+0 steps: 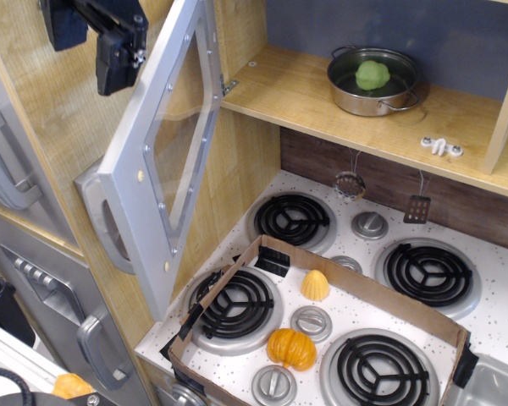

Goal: Close microwave

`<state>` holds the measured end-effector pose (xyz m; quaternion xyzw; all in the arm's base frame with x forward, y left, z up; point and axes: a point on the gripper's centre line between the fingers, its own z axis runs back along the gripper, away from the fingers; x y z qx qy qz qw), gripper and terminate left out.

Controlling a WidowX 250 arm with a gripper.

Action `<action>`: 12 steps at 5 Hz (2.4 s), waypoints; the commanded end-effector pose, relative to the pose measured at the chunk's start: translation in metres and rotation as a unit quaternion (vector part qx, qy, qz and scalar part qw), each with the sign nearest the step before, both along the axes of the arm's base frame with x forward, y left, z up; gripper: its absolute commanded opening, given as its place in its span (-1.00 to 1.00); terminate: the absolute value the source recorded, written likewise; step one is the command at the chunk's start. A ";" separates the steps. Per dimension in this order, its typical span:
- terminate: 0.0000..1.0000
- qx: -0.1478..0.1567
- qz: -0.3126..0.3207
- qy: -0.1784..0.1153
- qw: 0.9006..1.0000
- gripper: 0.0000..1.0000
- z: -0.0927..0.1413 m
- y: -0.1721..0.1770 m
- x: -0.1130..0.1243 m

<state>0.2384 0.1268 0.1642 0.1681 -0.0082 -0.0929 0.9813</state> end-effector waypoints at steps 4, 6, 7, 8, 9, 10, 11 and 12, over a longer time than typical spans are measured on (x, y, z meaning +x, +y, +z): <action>-1.00 -0.155 -0.040 -0.158 0.974 1.00 -0.019 -0.043 0.046; -1.00 -0.183 -0.064 -0.199 0.961 1.00 -0.025 -0.082 0.083; -1.00 -0.187 -0.074 -0.212 0.956 1.00 -0.028 -0.095 0.096; -1.00 -0.194 -0.094 -0.209 0.954 1.00 -0.029 -0.105 0.118; -1.00 -0.195 -0.114 -0.219 0.949 1.00 -0.025 -0.113 0.138; -1.00 -0.187 -0.129 -0.225 0.947 1.00 -0.017 -0.119 0.151; -1.00 -0.182 -0.139 -0.235 0.945 1.00 -0.010 -0.122 0.160; -1.00 -0.178 -0.149 -0.283 0.931 1.00 -0.005 -0.124 0.163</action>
